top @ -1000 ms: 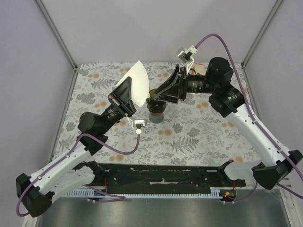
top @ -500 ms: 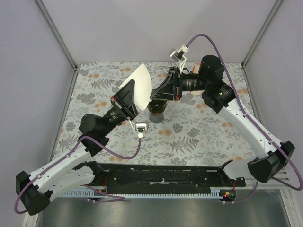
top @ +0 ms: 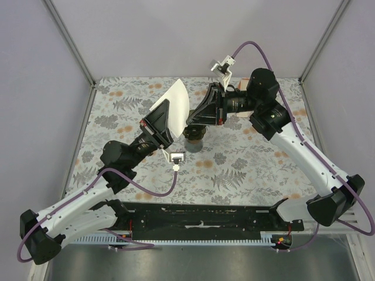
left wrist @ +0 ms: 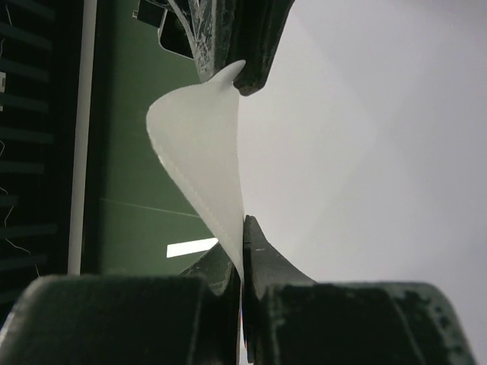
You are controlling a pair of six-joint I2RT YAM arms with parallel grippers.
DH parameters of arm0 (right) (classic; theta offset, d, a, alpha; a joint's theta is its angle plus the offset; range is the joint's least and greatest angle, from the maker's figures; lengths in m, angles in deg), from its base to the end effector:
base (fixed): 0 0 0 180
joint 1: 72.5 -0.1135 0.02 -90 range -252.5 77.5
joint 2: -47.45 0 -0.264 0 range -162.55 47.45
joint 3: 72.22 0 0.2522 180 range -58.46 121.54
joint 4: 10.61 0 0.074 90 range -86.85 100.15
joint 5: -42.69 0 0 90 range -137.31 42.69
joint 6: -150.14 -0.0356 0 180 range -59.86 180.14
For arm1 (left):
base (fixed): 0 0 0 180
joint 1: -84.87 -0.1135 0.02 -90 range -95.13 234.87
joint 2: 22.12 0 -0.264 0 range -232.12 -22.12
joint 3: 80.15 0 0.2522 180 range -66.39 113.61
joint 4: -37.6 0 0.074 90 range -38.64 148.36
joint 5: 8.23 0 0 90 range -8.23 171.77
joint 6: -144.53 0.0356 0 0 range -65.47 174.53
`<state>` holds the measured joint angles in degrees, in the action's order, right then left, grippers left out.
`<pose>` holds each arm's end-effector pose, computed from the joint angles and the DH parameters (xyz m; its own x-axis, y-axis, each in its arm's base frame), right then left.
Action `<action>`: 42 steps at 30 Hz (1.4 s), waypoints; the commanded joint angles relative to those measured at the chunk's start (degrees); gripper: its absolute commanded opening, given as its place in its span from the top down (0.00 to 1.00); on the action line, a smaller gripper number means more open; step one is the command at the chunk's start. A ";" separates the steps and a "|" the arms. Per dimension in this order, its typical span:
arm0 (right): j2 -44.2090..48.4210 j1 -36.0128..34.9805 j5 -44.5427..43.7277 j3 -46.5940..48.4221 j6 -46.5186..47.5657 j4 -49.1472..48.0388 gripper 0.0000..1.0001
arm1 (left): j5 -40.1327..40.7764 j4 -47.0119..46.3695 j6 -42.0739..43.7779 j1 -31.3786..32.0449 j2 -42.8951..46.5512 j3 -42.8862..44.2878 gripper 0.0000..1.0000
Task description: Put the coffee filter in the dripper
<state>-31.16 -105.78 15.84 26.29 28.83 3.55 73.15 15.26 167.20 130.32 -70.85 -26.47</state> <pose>0.2289 0.1882 0.4672 -0.4430 -0.0100 -0.8965 -0.8892 -0.1221 0.4408 0.1324 -0.1421 0.3838 0.6124 0.6784 0.4059 -0.6044 0.0707 0.7936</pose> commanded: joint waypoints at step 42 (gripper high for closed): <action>-1.11 3.83 -25.98 8.32 12.77 23.67 1.00 | 11.09 65.43 -46.79 1.83 -5.40 30.46 0.27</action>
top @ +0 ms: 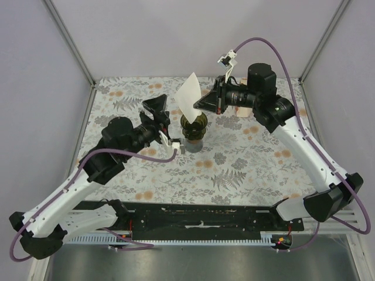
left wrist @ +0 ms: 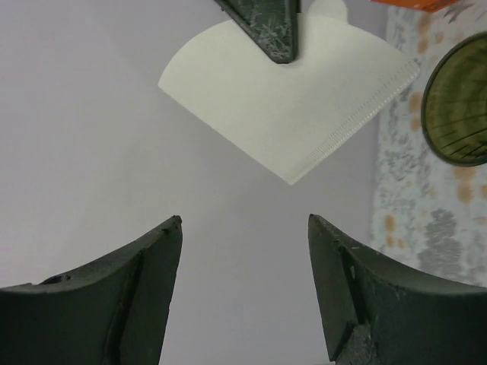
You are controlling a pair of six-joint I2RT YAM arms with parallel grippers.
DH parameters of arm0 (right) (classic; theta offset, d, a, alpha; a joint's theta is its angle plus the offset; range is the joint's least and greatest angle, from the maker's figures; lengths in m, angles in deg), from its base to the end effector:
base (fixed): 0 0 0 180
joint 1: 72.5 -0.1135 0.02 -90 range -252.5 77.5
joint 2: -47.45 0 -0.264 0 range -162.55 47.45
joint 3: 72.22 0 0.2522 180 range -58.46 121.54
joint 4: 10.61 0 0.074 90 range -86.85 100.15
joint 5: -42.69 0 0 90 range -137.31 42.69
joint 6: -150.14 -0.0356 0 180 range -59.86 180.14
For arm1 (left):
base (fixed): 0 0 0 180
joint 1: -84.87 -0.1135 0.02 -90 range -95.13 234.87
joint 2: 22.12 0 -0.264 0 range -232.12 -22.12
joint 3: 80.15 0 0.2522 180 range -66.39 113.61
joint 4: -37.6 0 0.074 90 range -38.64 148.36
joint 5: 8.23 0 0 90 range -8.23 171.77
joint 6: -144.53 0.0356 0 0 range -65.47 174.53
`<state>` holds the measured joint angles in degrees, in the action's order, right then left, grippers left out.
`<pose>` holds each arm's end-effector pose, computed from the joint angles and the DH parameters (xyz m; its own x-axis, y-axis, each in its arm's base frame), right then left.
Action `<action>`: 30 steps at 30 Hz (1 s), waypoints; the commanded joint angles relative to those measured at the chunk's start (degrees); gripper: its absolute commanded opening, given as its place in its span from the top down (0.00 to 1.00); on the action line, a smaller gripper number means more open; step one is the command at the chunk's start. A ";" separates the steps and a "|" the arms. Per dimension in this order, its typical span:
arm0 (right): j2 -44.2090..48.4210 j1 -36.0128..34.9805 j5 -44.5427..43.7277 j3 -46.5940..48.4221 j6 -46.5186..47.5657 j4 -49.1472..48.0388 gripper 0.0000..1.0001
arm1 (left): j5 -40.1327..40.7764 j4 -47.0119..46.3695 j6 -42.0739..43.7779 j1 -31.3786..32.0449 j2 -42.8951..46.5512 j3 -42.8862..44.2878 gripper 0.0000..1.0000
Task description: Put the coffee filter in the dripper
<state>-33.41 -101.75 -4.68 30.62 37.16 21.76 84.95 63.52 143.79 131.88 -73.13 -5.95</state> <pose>0.2591 0.1727 0.4505 -0.5121 0.0424 -0.8579 -0.8046 0.3257 0.4965 0.1345 -0.1414 0.4128 0.6921 0.7217 -0.0103 0.0414 -0.0255 0.9988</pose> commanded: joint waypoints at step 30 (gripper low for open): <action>11.16 -1.24 16.87 5.67 35.46 20.59 1.00 | -42.55 46.64 -68.42 0.11 -30.73 54.69 0.33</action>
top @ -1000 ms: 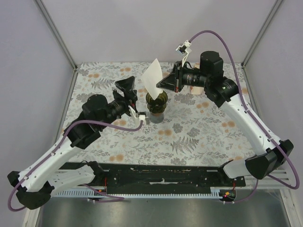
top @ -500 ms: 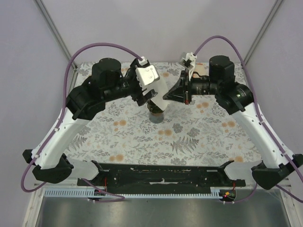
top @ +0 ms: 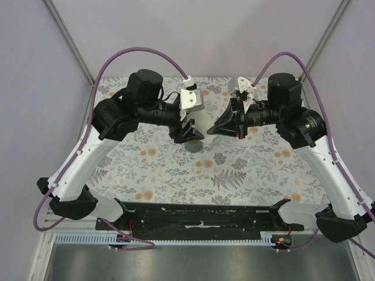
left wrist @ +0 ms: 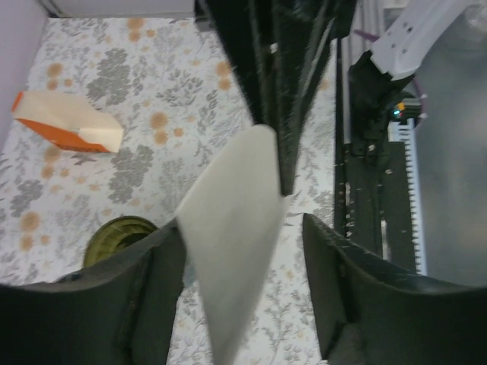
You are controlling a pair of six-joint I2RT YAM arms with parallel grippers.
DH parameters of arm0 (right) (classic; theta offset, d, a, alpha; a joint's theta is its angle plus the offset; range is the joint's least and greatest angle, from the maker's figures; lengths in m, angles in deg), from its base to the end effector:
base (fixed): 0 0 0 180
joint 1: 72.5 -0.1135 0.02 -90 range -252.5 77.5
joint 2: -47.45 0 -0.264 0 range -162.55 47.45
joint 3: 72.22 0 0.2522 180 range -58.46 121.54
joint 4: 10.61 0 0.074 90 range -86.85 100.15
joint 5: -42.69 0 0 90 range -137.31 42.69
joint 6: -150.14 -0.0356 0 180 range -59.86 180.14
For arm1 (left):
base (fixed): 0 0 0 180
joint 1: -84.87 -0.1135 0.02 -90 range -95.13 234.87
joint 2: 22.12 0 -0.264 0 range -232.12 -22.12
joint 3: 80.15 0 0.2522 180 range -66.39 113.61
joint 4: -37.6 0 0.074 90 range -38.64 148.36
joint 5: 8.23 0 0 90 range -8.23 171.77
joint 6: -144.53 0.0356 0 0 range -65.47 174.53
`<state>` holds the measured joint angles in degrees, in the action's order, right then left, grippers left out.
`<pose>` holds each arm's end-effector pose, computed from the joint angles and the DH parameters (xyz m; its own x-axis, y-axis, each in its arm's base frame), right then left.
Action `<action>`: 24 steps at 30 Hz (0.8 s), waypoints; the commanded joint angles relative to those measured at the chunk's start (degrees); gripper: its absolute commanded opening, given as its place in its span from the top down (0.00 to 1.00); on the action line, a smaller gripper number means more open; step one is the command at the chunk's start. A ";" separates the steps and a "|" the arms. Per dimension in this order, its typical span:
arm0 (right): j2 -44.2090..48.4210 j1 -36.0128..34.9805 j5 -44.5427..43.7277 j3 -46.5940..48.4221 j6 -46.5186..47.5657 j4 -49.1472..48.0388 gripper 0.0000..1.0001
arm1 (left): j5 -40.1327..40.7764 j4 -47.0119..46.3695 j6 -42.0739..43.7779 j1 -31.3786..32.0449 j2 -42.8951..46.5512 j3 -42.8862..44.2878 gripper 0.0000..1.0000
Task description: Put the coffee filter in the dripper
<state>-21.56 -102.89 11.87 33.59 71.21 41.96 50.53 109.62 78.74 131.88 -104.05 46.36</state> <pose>0.1710 0.1357 0.4860 -0.0434 -0.1395 -0.9893 -0.9990 -0.0030 0.0443 0.1606 -0.1993 0.5038 0.0986 0.4084 -0.9074 0.9855 0.0864 0.1460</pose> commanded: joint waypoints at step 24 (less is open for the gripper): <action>3.01 1.04 -4.86 -3.28 13.45 8.48 0.68 | -7.43 7.83 9.37 3.09 1.34 1.16 0.98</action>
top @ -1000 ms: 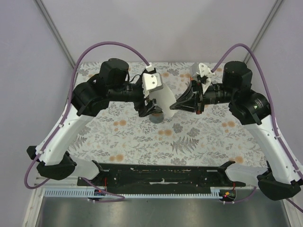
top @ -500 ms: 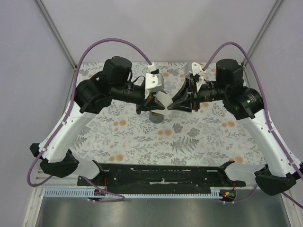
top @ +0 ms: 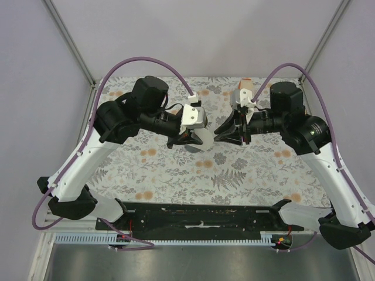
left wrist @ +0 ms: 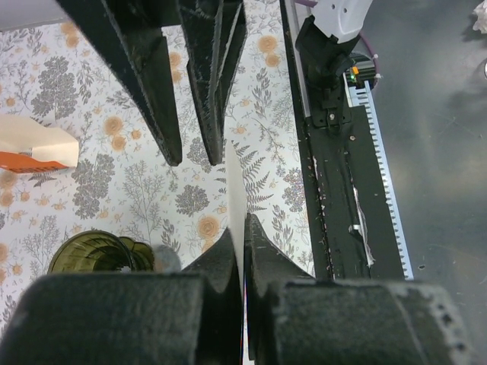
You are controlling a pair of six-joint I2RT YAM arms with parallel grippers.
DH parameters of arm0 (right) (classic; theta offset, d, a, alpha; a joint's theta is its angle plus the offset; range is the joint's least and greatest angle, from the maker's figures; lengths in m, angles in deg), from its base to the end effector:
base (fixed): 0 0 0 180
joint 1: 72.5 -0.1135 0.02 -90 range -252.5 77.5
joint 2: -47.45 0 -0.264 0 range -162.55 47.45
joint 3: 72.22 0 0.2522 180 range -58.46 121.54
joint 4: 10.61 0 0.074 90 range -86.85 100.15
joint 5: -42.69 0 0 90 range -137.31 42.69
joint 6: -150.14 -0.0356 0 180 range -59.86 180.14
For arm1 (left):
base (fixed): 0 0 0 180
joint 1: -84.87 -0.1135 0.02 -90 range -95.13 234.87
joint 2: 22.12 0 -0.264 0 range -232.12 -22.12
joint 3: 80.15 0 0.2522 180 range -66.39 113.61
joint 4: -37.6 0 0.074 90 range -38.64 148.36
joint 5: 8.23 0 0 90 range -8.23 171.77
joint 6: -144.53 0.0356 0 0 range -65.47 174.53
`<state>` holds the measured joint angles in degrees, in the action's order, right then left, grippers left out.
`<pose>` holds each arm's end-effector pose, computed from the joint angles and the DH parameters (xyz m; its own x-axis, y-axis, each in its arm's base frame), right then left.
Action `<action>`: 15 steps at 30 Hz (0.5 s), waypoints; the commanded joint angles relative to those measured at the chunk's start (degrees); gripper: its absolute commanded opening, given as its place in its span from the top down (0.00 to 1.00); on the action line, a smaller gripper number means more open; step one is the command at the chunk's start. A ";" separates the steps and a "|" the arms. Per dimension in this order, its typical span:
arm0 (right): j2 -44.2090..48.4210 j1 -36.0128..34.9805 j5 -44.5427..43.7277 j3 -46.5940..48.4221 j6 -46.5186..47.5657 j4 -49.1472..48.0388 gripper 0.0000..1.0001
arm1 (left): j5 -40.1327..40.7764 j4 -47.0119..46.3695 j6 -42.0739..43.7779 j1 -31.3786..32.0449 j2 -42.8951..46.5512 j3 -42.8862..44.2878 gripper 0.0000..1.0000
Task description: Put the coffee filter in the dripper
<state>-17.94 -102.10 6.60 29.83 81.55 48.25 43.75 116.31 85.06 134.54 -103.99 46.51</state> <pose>0.1600 0.1240 0.4682 0.0378 -0.2258 -0.9734 -0.9965 0.0646 -0.0537 0.1427 -0.2020 0.4956 0.1620 0.4275 -0.8894 0.9857 -0.1126 0.1255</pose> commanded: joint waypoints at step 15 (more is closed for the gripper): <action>-1.50 0.25 4.36 1.79 6.82 6.50 0.57 | -0.21 0.62 2.87 0.60 1.09 1.00 0.98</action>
<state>-18.92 -101.91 8.24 29.66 89.15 55.59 43.79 117.31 86.17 134.78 -103.99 46.51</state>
